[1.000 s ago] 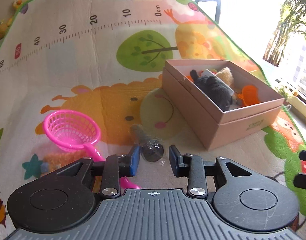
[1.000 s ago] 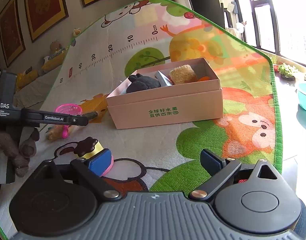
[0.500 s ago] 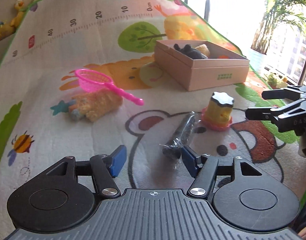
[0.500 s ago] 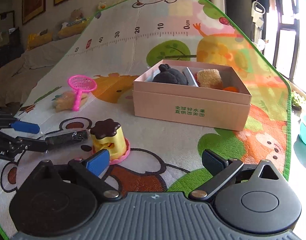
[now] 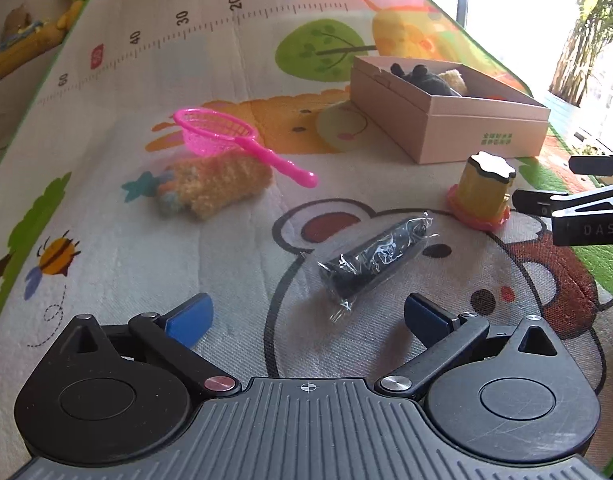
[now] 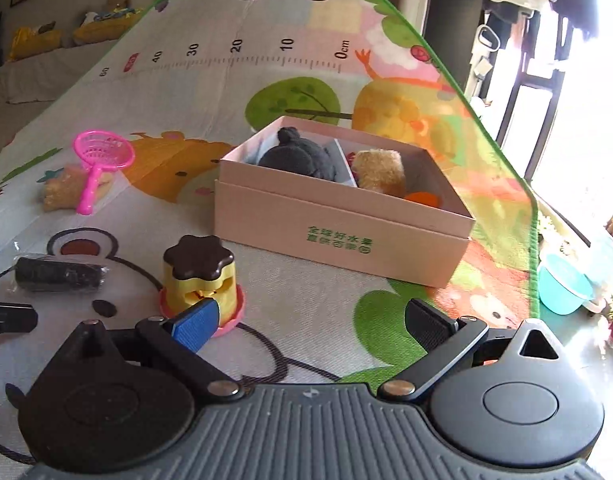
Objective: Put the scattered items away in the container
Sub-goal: 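Move the left tool to the black wrapped roll while the right tool holds the yellow toy, then close the left tool on the black plastic-wrapped roll and lift it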
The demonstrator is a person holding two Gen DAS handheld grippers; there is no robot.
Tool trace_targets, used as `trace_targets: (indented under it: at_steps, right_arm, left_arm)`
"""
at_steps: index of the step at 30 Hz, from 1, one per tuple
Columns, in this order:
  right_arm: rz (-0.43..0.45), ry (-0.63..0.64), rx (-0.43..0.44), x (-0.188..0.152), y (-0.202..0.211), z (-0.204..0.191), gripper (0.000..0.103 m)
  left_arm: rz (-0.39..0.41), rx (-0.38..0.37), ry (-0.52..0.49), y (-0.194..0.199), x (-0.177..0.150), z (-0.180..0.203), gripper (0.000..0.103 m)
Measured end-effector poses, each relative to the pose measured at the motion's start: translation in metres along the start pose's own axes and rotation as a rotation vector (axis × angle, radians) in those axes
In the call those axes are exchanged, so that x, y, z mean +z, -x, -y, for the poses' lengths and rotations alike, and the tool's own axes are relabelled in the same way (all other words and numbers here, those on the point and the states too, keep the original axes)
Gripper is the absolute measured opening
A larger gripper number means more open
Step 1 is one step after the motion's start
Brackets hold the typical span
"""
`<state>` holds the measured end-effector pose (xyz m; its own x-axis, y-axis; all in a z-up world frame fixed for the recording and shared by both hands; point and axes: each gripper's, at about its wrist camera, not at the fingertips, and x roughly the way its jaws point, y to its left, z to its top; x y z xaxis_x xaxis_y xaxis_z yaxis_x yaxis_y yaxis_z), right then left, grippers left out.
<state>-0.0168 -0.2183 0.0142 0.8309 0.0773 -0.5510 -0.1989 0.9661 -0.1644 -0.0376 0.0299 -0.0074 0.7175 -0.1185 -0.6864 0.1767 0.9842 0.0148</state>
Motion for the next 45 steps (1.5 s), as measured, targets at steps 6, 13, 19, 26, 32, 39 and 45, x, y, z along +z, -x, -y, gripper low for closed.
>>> trace_targets:
  at_steps: [6, 13, 19, 26, 32, 39, 45]
  right_arm:
    - [-0.001, -0.054, 0.165, 0.003, 0.005, 0.009, 0.100]
    - [-0.008, 0.013, 0.278, 0.015, -0.013, -0.028, 0.074]
    - [-0.031, -0.024, 0.285, 0.013, -0.017, -0.022, 0.044]
    - [-0.024, -0.121, 0.180, -0.022, 0.014, 0.031, 0.044]
    - [-0.017, -0.191, 0.177, -0.026, 0.013, 0.046, 0.055]
    - [0.008, -0.242, 0.190, -0.029, 0.018, 0.054, 0.088]
    - [-0.002, -0.295, 0.195, -0.030, 0.015, 0.060, 0.096]
  left_arm:
    - [0.012, -0.002, 0.022, -0.001, -0.001, -0.003, 0.103]
    - [0.016, -0.003, 0.024, -0.001, -0.001, -0.003, 0.103]
    - [0.016, -0.006, 0.025, -0.001, -0.001, -0.004, 0.103]
    - [-0.018, -0.038, -0.029, 0.000, 0.003, -0.006, 0.103]
    - [-0.077, -0.201, 0.132, 0.015, 0.011, -0.011, 0.103]
    - [-0.054, -0.468, 0.080, 0.020, 0.012, 0.025, 0.103]
    - [-0.027, -0.253, 0.091, 0.002, 0.023, 0.011, 0.103]
